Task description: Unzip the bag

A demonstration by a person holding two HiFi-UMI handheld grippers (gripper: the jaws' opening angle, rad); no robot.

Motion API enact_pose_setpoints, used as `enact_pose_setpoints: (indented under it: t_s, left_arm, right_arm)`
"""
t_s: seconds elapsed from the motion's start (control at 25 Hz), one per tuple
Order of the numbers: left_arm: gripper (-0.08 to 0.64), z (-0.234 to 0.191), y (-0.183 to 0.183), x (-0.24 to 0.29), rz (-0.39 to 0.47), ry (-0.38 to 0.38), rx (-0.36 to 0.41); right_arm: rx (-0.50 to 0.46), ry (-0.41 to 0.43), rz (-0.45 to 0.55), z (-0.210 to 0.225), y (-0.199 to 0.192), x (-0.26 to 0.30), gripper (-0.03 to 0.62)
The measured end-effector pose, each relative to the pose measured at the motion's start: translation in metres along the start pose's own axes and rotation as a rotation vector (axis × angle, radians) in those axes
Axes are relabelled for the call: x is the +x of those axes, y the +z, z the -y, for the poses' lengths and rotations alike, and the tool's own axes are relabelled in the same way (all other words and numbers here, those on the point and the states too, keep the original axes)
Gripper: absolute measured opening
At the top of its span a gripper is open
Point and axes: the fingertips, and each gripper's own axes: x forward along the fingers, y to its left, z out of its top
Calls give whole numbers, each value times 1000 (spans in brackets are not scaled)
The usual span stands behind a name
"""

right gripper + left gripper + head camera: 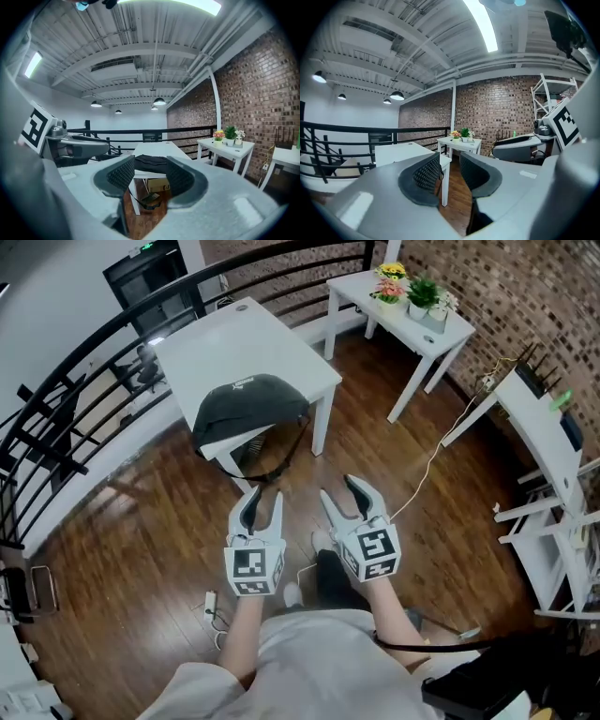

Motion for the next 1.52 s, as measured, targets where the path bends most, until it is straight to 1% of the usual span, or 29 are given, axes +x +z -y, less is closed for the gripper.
enact_pose_setpoints:
  t_s: [0.24,0.4,0.56,0.76,0.84,0.92,1.0,1.16,1.2,1.24,1.28,1.44,1.52]
  left_arm:
    - [154,-9,-39,121,-102,-1,-4]
    - [155,-28,-77,189,-179,26,-32]
    - [155,-50,-123,241,-257,35,-67]
    - [156,-73,-181,294,-320,15,-74]
    - [158,-79,-202,311,-343,0,-83]
    - [163,-81,-218,321,-358,-15,-100]
    - [164,-80,-226,329,-361,-29,-111]
    - [168,-76,-231,342,-347,-47,-131]
    - [169,-75,-231,345,-344,-49,-136]
    - [169,-74,-231,348,-343,-52,-139]
    - [169,-73,-231,351,-342,-55,-141]
    - [168,-70,-230,361,-333,-61,-149]
    - [167,-70,-225,364,-321,-57,-163]
  right_arm:
    - [37,13,-67,94,-34,100,190]
    - [35,45,-163,140,-78,173,187]
    - [11,99,-237,159,-125,241,187]
    - [-36,180,-291,166,-191,321,187]
    - [-34,202,-312,168,-214,343,187]
    - [-58,218,-321,168,-231,357,179]
    - [-82,238,-315,167,-238,367,171]
    - [-120,289,-288,160,-236,378,129]
    - [-138,302,-289,158,-236,378,113]
    - [-155,311,-289,155,-235,377,66]
    - [-161,313,-288,154,-234,375,52]
    - [-117,312,-281,154,-220,367,38]
    - [-115,319,-281,153,-213,364,37]
